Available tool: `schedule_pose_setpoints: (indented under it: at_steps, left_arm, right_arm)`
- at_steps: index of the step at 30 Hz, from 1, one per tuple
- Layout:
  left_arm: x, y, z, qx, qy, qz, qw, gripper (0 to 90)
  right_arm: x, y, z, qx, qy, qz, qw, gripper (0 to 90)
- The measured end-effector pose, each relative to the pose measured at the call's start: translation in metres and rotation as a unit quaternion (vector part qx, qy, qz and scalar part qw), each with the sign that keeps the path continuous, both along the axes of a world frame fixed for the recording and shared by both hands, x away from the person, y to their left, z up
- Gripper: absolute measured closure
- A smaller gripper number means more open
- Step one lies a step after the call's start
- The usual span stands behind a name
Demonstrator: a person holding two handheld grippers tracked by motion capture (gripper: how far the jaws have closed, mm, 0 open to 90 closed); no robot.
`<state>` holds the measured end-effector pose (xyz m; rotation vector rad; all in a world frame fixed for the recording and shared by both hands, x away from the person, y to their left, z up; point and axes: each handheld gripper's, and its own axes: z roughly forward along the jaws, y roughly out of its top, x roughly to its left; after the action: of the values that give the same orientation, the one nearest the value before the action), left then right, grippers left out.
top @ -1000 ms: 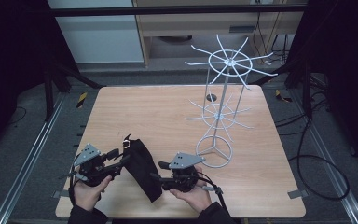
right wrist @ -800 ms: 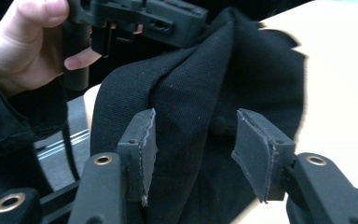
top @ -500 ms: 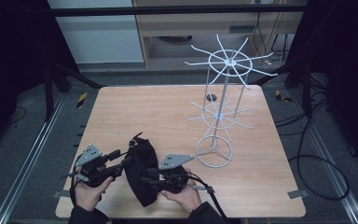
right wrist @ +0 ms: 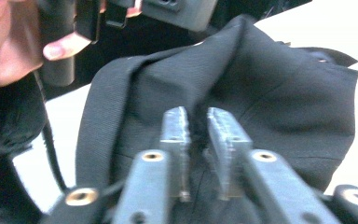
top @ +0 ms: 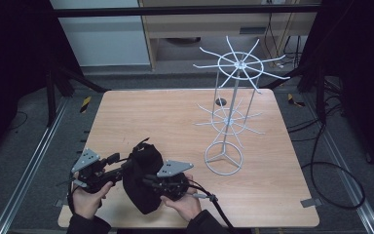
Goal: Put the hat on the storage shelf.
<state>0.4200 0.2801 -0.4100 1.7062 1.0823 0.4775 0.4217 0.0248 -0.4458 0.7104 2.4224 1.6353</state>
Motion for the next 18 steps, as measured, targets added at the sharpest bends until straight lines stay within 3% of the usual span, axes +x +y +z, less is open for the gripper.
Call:
schedule_pose_setpoints:
  at_steps: [5, 7, 11, 15, 18]
  left_arm:
    - [0.005, 0.013, -0.007, 0.009, 0.018, 0.024, 0.9995, 40.3]
    - [0.007, 0.019, -0.009, 0.027, 0.022, 0.043, 0.9985, 40.0]
    - [0.009, 0.031, -0.013, 0.034, 0.037, 0.058, 0.9971, 40.9]
    - [0.008, 0.038, -0.016, 0.050, 0.045, 0.061, 0.9959, 40.6]
    - [0.003, 0.037, -0.019, 0.064, 0.049, 0.043, 0.9958, 40.6]
  right_arm:
    - [0.002, -0.002, 0.001, 0.000, -0.011, -0.021, 0.9997, 64.0]
    - [0.003, -0.009, 0.002, -0.002, -0.017, -0.035, 0.9992, 62.1]
    - [0.005, -0.031, 0.004, -0.013, -0.026, -0.060, 0.9978, 58.9]
    - [0.004, -0.058, 0.005, -0.033, -0.042, -0.091, 0.9944, 55.1]
    - [0.002, -0.077, 0.005, -0.040, -0.048, -0.110, 0.9920, 52.7]
